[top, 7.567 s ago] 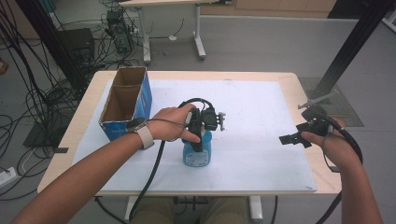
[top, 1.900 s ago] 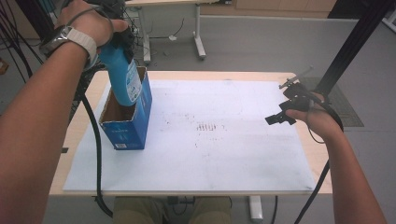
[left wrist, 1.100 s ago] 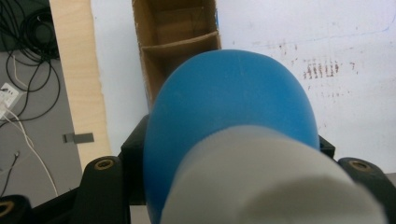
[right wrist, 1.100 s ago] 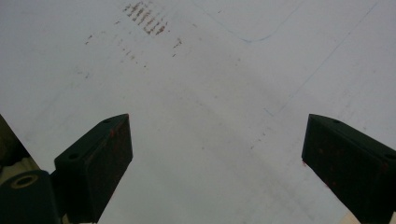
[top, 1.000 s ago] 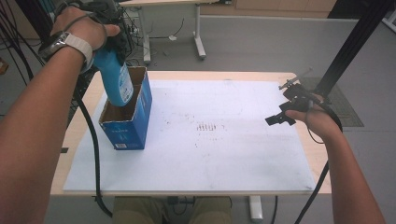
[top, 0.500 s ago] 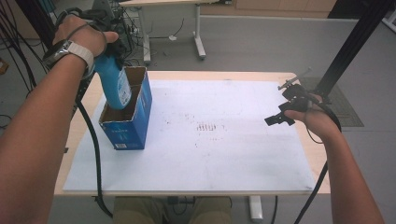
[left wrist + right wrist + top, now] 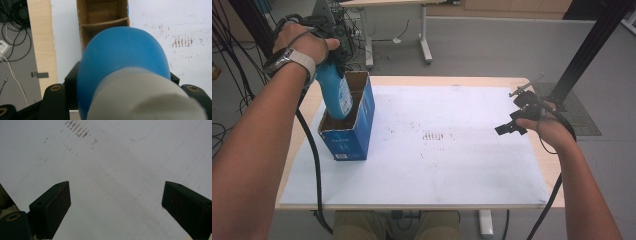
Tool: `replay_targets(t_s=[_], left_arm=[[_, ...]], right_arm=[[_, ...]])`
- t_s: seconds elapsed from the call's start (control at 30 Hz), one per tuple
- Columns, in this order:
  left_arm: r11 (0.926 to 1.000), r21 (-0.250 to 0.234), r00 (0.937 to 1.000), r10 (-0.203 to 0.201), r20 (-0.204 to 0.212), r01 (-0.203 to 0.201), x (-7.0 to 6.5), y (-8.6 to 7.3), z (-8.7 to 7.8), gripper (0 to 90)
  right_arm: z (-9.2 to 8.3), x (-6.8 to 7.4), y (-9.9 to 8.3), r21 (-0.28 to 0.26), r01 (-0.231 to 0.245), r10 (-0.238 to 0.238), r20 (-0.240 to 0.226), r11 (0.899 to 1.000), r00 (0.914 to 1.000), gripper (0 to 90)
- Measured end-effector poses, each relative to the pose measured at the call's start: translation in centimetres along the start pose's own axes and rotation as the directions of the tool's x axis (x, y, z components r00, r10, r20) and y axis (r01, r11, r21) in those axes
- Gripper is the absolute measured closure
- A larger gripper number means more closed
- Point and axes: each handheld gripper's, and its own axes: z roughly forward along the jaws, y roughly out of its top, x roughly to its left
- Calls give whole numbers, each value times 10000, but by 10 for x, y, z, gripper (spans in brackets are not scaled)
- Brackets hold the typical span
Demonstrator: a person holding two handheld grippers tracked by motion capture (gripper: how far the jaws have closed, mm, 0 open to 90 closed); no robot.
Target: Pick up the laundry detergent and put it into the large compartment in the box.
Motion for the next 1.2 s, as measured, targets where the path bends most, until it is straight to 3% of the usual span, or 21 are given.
replay_targets(t_s=[0.43,1.2], left_arm=[[10000,87,9999,9,-152,-8,-1,0,23,389],[9998,114,9999,166,-12,-166,2,-4,67,388]], right_arm=[[1,0,-2,32,-62,62,10,10000,10000,86],[1,-1,-10,18,-184,184,45,9998,9998,86]])
